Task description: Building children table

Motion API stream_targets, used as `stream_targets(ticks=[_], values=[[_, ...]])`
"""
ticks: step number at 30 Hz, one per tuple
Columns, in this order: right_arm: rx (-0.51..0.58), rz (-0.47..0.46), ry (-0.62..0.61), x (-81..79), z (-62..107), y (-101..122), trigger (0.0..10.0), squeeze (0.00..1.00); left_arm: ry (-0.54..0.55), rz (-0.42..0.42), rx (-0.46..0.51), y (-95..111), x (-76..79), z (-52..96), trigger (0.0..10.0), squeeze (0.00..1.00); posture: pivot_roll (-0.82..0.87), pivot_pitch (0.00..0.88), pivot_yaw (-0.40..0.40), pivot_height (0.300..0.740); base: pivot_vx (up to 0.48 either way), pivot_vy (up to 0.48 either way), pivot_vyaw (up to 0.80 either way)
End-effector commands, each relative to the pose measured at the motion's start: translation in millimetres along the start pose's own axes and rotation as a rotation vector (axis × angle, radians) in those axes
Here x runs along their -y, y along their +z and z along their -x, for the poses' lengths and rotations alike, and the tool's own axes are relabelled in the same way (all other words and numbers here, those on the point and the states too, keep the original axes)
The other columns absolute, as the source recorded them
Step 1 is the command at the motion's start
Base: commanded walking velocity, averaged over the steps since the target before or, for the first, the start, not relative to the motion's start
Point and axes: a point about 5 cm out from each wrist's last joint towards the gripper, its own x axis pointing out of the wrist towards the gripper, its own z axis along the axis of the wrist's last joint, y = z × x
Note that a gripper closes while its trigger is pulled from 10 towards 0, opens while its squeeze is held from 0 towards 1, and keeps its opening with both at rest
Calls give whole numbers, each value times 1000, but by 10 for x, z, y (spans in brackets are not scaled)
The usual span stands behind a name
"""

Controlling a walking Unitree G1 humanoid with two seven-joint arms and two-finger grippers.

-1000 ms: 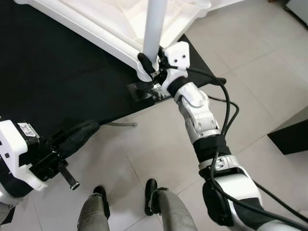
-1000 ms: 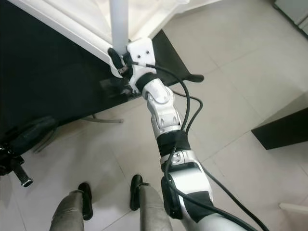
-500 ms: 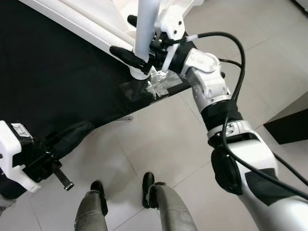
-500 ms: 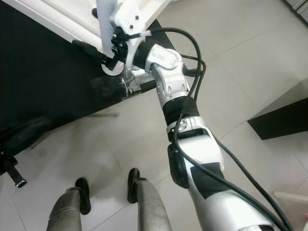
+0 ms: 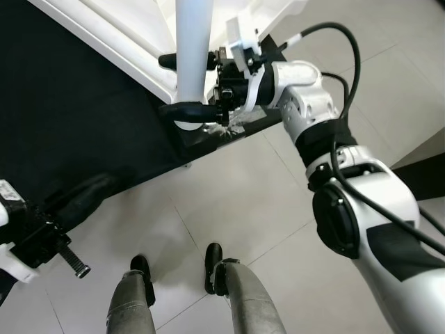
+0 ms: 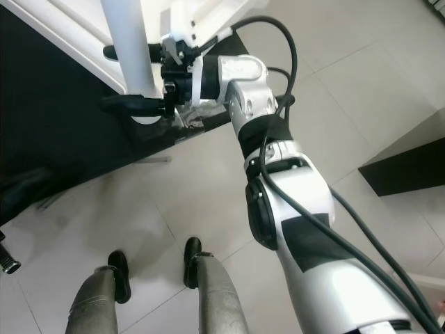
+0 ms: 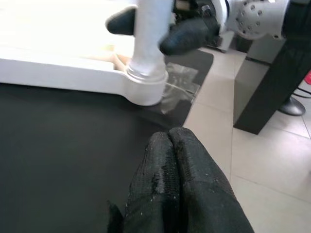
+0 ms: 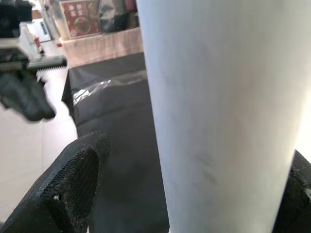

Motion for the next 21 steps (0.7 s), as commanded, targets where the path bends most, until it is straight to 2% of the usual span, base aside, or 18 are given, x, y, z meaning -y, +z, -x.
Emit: stream_targets(ticks=[1, 6, 7, 15, 17, 18, 19, 21], values=[[-74, -12, 47, -27, 34, -73, 10000, 0, -15, -24, 14, 102, 17, 22, 10000, 0, 184, 483, -189, 740, 0, 0, 0], [-93, -15, 24, -7, 105, -72, 10000, 0, -22, -33, 63, 200, 12, 4, 10000, 0, 181, 479, -191, 740, 0, 0, 0], [-92, -10, 11, 0, 116, -70, 0, 0, -24, -34, 64, 202, 14, 2, 10000, 0, 180, 479, -190, 740, 0, 0, 0], [-95, -5, -72, 33, 206, -93, 0, 0, -62, -1, 108, 242, 76, -22, 10000, 0, 164, 466, -194, 740, 0, 0, 0], [-82, -3, -170, 68, 238, -119, 0, 0, -82, 20, 117, 259, 102, -18, 10000, 0, 159, 465, -196, 740, 0, 0, 0], [-82, -3, -170, 68, 238, -119, 0, 0, -82, 20, 117, 259, 102, -18, 10000, 0, 159, 465, -196, 740, 0, 0, 0], [-107, -54, -379, 115, 281, -274, 0, 0, -87, 27, 116, 251, 108, -15, 10000, 0, 142, 461, -205, 740, 0, 0, 0], [-107, -54, -379, 115, 281, -274, 0, 0, -87, 27, 116, 251, 108, -15, 10000, 0, 142, 461, -205, 740, 0, 0, 0]])
